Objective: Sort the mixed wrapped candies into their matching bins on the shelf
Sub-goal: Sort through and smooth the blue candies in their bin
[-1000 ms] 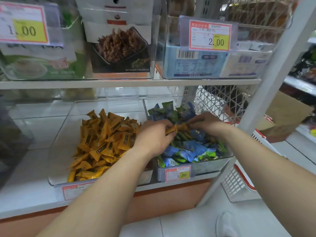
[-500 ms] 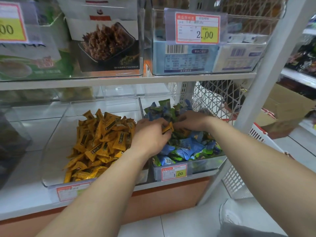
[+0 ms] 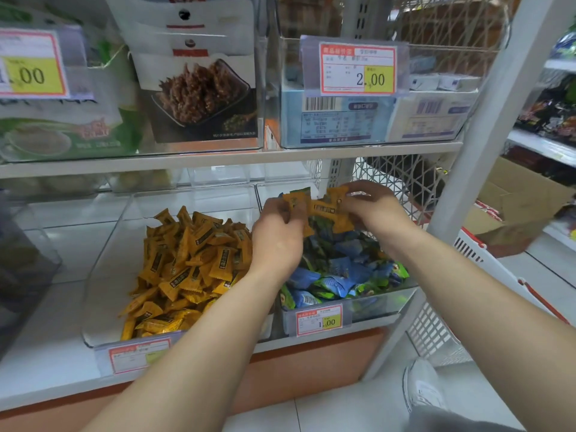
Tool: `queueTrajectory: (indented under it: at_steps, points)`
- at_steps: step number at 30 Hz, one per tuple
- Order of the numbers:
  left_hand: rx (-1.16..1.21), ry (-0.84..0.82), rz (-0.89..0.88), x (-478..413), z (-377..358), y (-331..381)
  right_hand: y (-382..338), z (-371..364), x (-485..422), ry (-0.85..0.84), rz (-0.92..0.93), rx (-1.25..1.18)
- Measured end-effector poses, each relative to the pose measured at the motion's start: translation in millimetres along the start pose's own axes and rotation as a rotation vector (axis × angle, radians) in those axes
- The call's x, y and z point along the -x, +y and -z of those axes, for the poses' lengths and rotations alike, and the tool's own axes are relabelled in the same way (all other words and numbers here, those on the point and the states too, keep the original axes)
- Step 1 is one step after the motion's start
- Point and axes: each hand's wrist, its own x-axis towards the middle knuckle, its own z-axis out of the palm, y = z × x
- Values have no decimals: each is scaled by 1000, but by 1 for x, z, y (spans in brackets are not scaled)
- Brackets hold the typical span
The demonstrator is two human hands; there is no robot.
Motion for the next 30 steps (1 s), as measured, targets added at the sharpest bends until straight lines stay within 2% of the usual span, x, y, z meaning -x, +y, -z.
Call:
queueTrajectory:
  at_steps: [4,6,9,14,16,19,21,24,26,28,30]
  points:
    - [318,-85,229,3,-10,8,2,-13,23,13,-11,-171]
    - [405,-108,266,6,-13,12,2,-20,29,8,15,-184]
    - [438,-94,259,7,-18,16,2,-23,33,52,44,-135]
    - [398,-184,249,12,-20,18,9,-24,42,151,76,-71]
    - [376,-145,226,16,-18,19,10,-26,44,136,120,-42]
    - [265,-81,160,14,-4,23,6,-23,46,-37,134,-15]
    - [126,-88,44,10,13,27,1,-10,46,-108,183,53]
    - [-181,-26,-138,1,51,27,-2,24,42,55,215,231]
    - [-375,21,-159,-4,76,18,4,46,38,191,151,380]
    - [-571,17,-97,-5,95,5,12,57,36,187,131,535]
    - [-800,-29,-27,-5,101,-6,20,55,36,94,141,661]
